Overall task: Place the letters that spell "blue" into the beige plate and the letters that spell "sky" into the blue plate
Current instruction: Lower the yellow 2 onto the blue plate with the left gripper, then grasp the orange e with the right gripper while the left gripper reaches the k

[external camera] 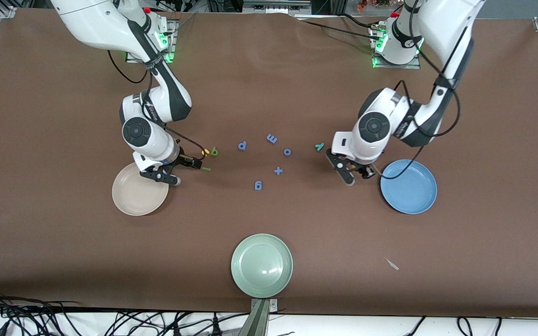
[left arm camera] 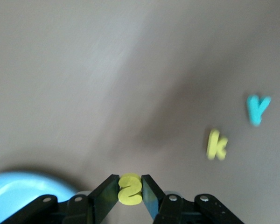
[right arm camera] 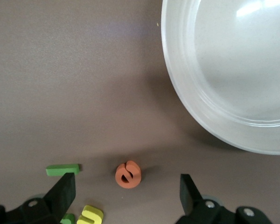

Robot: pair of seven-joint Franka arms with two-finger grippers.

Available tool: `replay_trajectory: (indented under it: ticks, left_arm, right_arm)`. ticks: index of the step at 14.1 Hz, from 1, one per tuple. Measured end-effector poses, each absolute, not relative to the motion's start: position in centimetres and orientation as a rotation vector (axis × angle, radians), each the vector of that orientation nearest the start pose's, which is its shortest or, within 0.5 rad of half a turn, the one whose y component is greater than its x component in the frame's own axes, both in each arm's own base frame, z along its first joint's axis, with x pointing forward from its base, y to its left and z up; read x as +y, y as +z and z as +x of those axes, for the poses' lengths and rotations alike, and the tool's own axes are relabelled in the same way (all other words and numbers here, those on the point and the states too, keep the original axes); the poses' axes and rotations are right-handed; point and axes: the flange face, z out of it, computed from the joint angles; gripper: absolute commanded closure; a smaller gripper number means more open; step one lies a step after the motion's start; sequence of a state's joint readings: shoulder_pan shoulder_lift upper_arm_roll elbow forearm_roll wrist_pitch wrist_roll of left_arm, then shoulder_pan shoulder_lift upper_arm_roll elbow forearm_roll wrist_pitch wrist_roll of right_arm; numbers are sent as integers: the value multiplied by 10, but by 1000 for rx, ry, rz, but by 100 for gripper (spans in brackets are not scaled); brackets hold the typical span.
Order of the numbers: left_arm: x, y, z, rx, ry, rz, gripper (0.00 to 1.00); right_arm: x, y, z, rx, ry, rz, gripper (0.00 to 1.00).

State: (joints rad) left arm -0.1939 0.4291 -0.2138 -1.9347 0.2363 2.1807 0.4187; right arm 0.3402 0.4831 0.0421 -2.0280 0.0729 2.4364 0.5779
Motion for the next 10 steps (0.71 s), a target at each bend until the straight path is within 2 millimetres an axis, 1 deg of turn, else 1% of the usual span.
replay_trajectory:
  ticks: [1, 3, 4, 5, 6, 7, 8, 10]
  left_arm:
    - [-205, 259, 564, 1362, 285, -2712, 100]
    - [-148, 255, 578, 1311, 328, -2748, 100]
    - [-118, 250, 583, 1313, 347, -2760, 78]
    - [-94, 245, 585, 1307, 363, -2773, 1]
    - [-80, 240, 587, 1297, 372, -2786, 0]
    - [-74, 236, 588, 1289, 370, -2795, 0]
    - [-74, 234, 588, 1291, 364, -2797, 0]
    - [-83, 234, 588, 1309, 349, -2792, 0]
  right_arm:
    - [221, 199, 550, 399, 153, -3090, 8]
    - [221, 193, 549, 400, 147, -3089, 8]
    - [220, 189, 547, 400, 139, -3088, 12]
    - [220, 183, 545, 401, 135, -3087, 16]
    - [219, 179, 543, 401, 136, -3088, 21]
    - [219, 176, 541, 401, 138, -3089, 27]
    - [219, 174, 541, 401, 137, -3089, 35]
    - [219, 174, 541, 401, 134, -3088, 47]
